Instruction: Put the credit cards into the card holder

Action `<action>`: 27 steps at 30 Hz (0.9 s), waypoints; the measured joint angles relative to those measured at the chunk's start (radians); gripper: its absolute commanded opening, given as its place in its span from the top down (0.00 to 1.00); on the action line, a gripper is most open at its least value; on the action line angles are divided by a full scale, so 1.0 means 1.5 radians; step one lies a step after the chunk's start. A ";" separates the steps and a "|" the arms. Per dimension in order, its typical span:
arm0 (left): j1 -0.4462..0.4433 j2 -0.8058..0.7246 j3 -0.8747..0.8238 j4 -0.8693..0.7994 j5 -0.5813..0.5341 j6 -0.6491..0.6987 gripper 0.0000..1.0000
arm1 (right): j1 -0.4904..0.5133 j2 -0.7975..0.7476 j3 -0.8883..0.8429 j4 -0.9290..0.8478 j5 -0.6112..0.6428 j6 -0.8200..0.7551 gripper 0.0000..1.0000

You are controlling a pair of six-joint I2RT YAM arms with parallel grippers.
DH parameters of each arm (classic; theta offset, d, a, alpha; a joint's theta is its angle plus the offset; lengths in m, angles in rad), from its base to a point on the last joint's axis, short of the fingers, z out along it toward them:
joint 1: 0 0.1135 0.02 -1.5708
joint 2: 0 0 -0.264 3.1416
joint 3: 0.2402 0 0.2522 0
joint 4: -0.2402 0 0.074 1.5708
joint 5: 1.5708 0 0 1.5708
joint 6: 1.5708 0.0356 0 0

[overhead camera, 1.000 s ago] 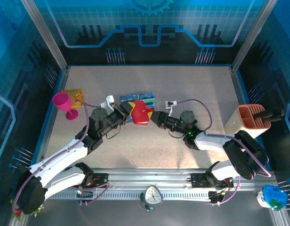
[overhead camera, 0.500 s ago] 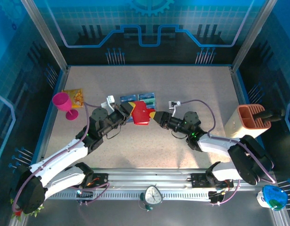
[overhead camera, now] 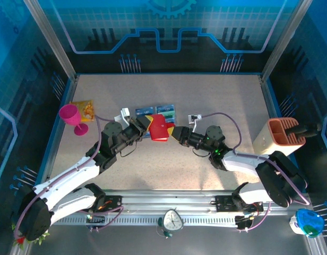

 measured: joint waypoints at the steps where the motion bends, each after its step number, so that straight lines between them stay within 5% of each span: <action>1: -0.001 0.000 0.000 0.000 0.000 0.000 1.00 | 0.000 0.002 0.001 0.001 -0.003 0.000 0.54; 27: -0.004 0.005 0.000 0.015 -0.005 0.000 1.00 | -0.007 0.038 0.005 0.088 -0.029 0.050 0.60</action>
